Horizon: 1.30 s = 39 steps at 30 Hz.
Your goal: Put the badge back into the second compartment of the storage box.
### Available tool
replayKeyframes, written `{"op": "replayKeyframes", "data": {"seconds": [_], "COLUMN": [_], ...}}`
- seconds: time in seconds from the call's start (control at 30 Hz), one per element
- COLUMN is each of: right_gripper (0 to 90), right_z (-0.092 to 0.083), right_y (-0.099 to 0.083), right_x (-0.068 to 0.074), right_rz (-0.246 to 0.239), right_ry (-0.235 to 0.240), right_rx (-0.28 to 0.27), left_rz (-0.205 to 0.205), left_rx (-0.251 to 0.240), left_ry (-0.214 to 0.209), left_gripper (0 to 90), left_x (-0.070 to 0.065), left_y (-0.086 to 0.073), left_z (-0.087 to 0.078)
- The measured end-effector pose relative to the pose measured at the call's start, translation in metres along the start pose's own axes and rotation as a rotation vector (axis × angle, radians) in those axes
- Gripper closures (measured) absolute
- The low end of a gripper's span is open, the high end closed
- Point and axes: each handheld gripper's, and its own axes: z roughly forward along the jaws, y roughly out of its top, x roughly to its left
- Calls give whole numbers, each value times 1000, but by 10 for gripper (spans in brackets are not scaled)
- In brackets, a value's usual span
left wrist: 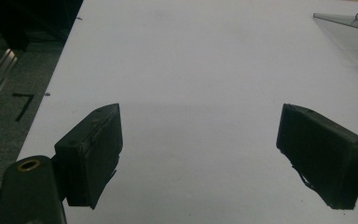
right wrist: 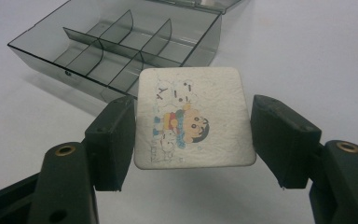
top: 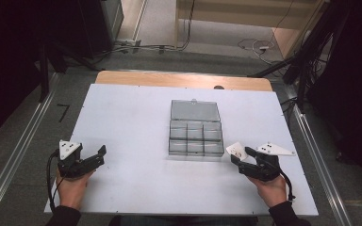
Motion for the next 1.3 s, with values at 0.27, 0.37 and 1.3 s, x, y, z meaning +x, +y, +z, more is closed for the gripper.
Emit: {"op": "replayKeyframes", "data": {"seconds": [0.27, 0.37, 1.3], "right_gripper": [314, 314, 314], "right_z": [2, 5, 27], "right_y": [5, 8, 27], "right_x": [2, 5, 21], "right_rz": [-3, -11, -42], "right_ry": [6, 10, 33], "right_rx": [-7, -9, -8], "left_rz": [1, 3, 3], "left_rx": [-1, 1, 1], "left_ry": [-1, -5, -11], "left_gripper": [148, 148, 148], "left_x": [0, 0, 0], "left_y": [0, 0, 0], "left_z": [0, 0, 0]}}
